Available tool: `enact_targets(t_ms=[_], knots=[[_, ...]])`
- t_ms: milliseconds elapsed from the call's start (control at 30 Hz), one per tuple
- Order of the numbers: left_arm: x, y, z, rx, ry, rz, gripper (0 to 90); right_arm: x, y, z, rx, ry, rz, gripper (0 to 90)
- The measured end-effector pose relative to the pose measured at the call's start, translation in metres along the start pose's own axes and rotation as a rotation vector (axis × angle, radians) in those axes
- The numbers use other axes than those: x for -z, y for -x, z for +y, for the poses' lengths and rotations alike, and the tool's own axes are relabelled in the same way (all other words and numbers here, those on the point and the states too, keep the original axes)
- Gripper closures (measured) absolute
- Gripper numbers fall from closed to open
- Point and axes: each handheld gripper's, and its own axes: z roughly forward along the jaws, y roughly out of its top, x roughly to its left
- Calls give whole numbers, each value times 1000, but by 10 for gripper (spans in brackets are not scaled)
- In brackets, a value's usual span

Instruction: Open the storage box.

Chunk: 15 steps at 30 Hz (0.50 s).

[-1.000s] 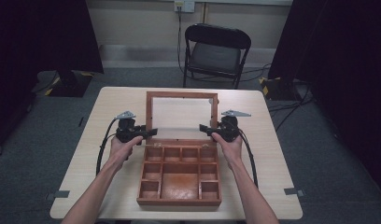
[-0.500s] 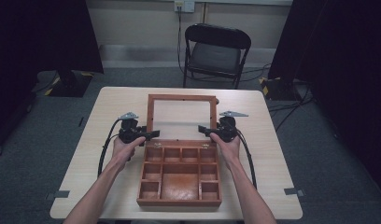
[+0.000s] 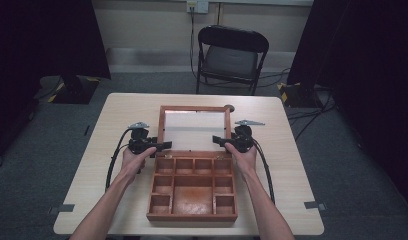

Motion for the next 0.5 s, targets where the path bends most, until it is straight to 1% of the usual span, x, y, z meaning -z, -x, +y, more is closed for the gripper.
enact_targets(t_ms=[300, 400, 433, 467, 500], knots=[[-1, -2, -1, 13, -4, -6, 353, -2, 1, -1, -7, -9, -10, 227], [-2, -3, -2, 9, -13, 5, 335, -2, 1, -2, -3, -18, -23, 214], [-2, -3, -2, 2, -20, 14, 326, -3, 1, -2, -2, -21, -26, 208], [-3, -4, -2, 12, -21, 18, 315, -3, 2, -2, -5, -23, -30, 185], [-3, -5, -3, 24, -25, 11, 308, -3, 2, -2, -12, -28, -39, 172]])
